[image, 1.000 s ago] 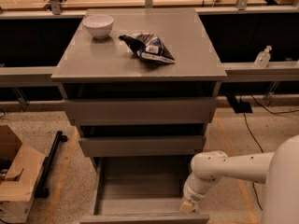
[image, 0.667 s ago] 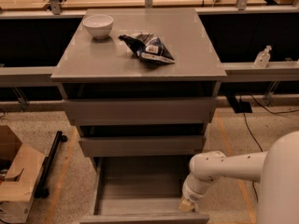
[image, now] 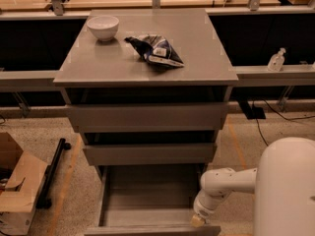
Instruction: Close bottom drawer
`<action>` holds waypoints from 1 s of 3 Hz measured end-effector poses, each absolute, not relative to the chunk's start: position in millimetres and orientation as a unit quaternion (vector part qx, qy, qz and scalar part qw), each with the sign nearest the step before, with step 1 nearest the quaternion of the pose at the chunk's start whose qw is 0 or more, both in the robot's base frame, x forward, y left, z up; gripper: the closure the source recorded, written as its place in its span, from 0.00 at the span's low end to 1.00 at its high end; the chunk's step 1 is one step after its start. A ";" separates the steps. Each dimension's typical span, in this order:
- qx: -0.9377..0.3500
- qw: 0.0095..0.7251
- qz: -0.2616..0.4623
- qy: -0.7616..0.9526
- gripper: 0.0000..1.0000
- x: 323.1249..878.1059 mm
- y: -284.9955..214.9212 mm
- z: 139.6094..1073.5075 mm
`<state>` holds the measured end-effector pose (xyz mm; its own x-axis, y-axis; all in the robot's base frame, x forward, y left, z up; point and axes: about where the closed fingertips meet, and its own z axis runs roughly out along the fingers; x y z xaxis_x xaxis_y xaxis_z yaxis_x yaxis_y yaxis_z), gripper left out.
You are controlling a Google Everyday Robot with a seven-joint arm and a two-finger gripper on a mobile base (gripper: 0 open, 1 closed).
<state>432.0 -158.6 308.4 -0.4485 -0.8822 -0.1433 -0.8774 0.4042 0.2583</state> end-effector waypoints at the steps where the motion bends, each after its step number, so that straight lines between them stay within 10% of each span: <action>1: 0.500 0.032 -0.170 -0.849 1.00 423.7 -170.6 271.5; 3: 0.471 0.084 -0.212 -0.852 1.00 403.1 -176.8 212.8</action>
Offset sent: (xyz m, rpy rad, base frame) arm -0.0249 -0.0247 -0.1044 0.0188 0.2233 -0.1070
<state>403.1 -176.8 212.8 -0.5430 -0.8378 -0.0573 -0.7667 0.4668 0.4407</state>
